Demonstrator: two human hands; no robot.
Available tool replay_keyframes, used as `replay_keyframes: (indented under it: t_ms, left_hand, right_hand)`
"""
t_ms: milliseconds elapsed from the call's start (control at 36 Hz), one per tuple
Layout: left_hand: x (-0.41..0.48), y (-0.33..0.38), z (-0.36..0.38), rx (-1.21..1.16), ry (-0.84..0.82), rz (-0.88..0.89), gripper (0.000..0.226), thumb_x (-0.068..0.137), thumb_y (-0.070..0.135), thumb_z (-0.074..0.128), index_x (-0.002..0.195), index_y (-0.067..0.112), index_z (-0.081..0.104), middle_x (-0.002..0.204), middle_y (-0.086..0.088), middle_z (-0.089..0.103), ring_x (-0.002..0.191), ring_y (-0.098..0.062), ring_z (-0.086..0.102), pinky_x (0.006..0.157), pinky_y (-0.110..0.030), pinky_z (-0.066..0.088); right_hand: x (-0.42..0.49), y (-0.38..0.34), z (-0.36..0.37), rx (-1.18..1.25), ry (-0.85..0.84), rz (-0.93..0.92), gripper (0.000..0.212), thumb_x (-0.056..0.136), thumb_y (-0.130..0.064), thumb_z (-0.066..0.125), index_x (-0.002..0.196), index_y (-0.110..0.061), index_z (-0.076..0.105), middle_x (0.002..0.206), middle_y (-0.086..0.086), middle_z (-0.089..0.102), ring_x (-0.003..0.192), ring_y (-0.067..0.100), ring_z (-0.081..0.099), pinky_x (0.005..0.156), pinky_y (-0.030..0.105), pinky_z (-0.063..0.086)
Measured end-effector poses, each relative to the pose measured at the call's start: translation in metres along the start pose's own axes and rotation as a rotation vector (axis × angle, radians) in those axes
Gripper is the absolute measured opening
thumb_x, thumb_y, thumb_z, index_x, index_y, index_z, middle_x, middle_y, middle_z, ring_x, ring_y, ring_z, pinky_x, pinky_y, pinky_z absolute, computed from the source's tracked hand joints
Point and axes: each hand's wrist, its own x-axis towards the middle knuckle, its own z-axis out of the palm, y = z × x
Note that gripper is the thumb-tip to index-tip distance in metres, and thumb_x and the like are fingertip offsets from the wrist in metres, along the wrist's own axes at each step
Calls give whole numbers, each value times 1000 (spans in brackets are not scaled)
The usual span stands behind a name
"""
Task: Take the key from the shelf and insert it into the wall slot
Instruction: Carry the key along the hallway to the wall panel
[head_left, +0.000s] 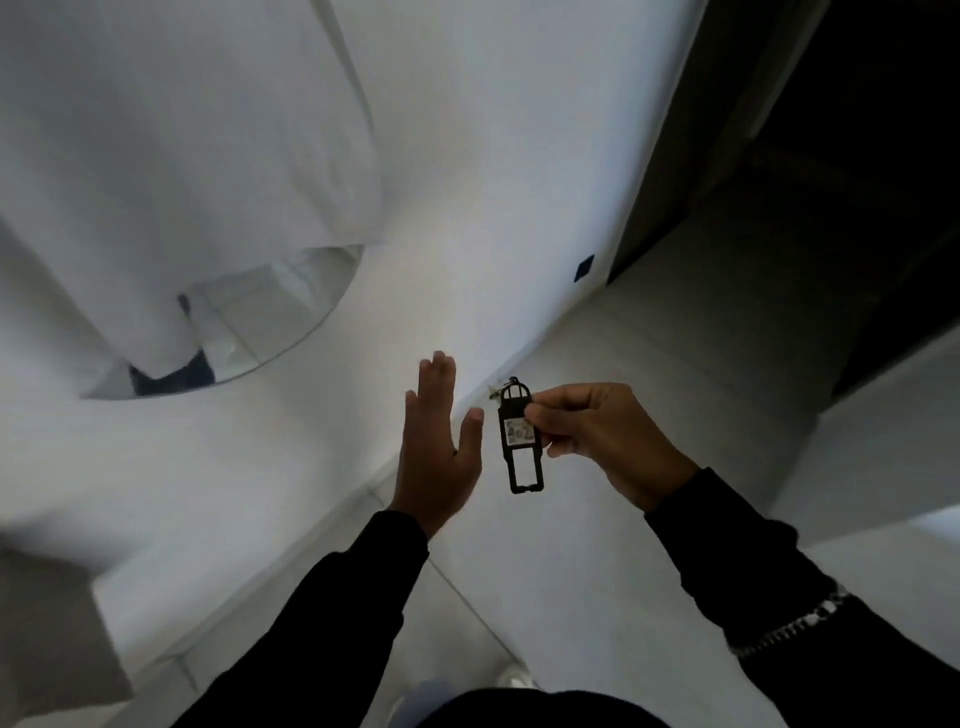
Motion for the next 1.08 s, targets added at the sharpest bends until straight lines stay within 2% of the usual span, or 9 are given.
replay_keyframes:
  t_ms: [167,361,611,806,972,1083]
  left_hand:
    - [66,28,70,36,-101,151,64,99,31,36,157,16,15,169,0,13,157,-10,-1,129,-35,-1]
    - [151,53,152,2,-185,240,65,99,33,35,158,15,14,170,0,10,157,-9,-4,128,-32,-5]
    - [275,106,239,1,-328,346,66,98,35,35,157,15,13,169,-2,9,156,-9,-4,129,-35,-4]
    - [357,137,314,5,-295,395,64,99,36,35,156,11,21,169,-4,13,158,-13,-1,126,-22,-7]
    - [419,158,399,100,-270,502,66,99,38,36,157,12,17,170,-4,7,158,-17,-5,129,-28,-8]
    - [460,178,442,139,-197,471,66,99,38,37,157,12,16,169,-7,8,158,-19,-5,129,-44,1]
  right_hand:
    - [20,-12,-85,26,144,-16,13,85,-7,66,94,-3,75,92,24,73,69,18,62,57,21,51]
    - [72,-24,-174,90,233,-13,10,83,-8,67,89,-9,75,86,14,72,66,14,62,54,18,52]
    - [148,-51,-285,128,313,-11,10,83,-15,69,87,-17,78,75,0,77,64,8,65,54,16,52]
    - [208,-69,-377,165,300,-66,10,81,-14,71,88,-13,78,73,1,75,64,11,63,56,17,53]
    - [267,-73,-470,187,279,-85,10,81,-15,71,88,-12,77,73,1,74,65,10,64,59,18,53]
    - [304,-84,-530,197,261,-59,9,82,-13,70,88,-10,76,70,0,72,62,8,62,56,18,52]
